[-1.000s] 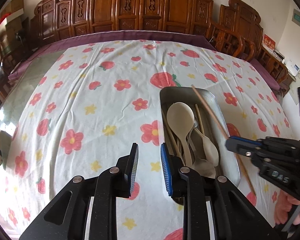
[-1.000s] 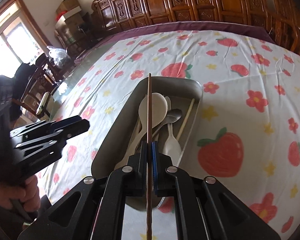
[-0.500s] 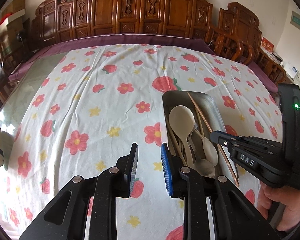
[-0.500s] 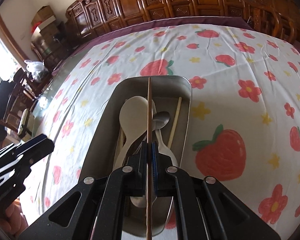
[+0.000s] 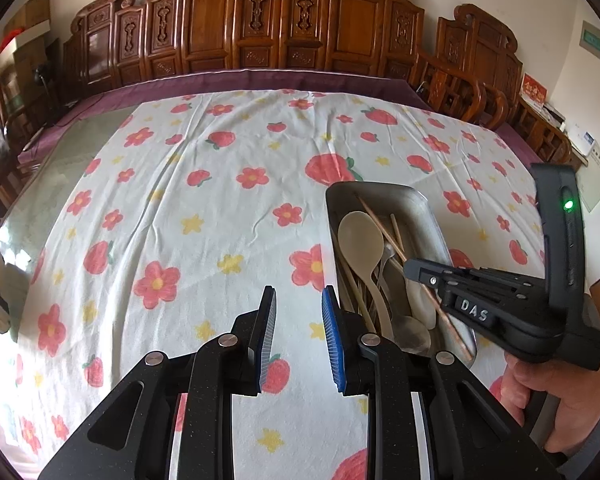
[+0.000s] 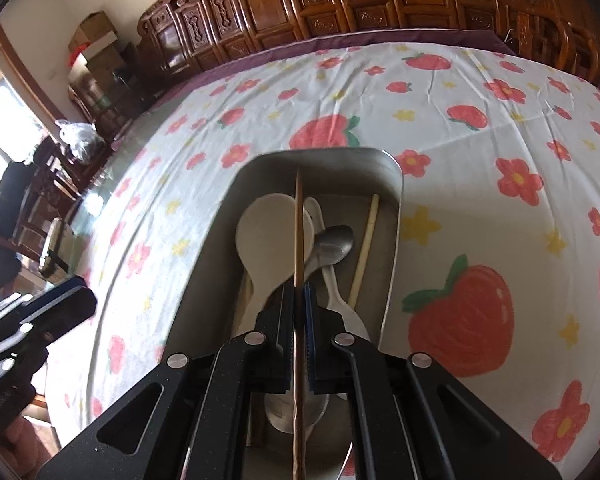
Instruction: Organize utensils
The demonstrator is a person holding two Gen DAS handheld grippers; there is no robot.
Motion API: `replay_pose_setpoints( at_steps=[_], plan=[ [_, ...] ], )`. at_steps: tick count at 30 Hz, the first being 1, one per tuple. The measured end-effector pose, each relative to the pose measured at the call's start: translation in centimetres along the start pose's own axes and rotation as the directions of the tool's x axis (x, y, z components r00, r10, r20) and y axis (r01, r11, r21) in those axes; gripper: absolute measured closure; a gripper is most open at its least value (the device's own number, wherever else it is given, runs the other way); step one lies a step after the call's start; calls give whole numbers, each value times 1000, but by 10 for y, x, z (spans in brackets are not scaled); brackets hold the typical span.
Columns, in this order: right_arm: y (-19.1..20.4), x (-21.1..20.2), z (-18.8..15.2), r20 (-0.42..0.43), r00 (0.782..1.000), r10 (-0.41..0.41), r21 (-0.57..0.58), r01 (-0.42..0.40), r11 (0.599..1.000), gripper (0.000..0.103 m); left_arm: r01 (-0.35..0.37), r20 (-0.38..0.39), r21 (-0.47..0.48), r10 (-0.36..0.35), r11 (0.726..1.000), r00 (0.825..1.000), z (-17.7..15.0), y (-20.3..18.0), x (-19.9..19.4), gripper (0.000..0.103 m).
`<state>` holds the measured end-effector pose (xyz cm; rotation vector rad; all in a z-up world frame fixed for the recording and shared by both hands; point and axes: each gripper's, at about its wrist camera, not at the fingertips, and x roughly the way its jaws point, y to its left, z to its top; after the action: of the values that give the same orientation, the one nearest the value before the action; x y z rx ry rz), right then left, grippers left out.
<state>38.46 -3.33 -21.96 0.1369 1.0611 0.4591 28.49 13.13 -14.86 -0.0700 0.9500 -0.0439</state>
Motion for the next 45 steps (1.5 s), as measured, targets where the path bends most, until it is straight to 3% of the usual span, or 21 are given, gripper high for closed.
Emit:
replay_pose_setpoints(
  at_steps=[6, 18, 21, 24, 26, 27, 28, 31, 35, 37, 39, 45],
  plan=[
    [7, -15, 3, 29, 999, 23, -60, -21, 998, 93, 1, 3, 2, -1, 1000, 1000, 1, -1, -1, 81],
    [-5, -77, -26, 106, 994, -30, -173, 49, 984, 93, -1, 50, 22, 0, 1000, 999, -1, -22, -23, 80],
    [-10, -94, -34, 125, 992, -37, -178, 59, 982, 93, -5, 70, 25, 3, 1000, 998, -5, -30, -34, 71],
    [-13, -114, -44, 145, 989, -41, -181, 68, 981, 93, -9, 81, 32, 6, 999, 997, -11, -39, -43, 68],
    [-15, -126, -50, 161, 986, -40, -178, 69, 982, 93, -12, 93, 40, 8, 999, 996, -16, -46, -50, 59],
    [-16, -134, -55, 170, 985, -41, -178, 72, 981, 93, -14, 102, 43, 10, 999, 995, -18, -49, -54, 50],
    [-17, -140, -58, 178, 983, -46, -178, 78, 981, 90, -18, 111, 47, 12, 999, 994, -20, -51, -57, 41],
    [-20, -160, -69, 219, 973, -73, -167, 111, 980, 43, -31, 134, 50, 24, 998, 991, -27, -60, -67, 20],
    [-27, -183, -81, 267, 958, -101, -151, 145, 978, 22, -41, 151, 60, 32, 997, 988, -34, -70, -77, 11],
    [-30, -193, -87, 287, 952, -110, -143, 156, 977, 8, -45, 169, 71, 32, 996, 985, -38, -76, -83, 8],
    [-32, -203, -94, 304, 945, -118, -136, 166, 977, 3, -37, 175, 79, 23, 996, 984, -41, -82, -89, 8],
    [-39, -224, -113, 320, 938, -129, -111, 172, 979, 3, -26, 174, 86, 11, 996, 985, -55, -96, -100, 8]
  ],
)
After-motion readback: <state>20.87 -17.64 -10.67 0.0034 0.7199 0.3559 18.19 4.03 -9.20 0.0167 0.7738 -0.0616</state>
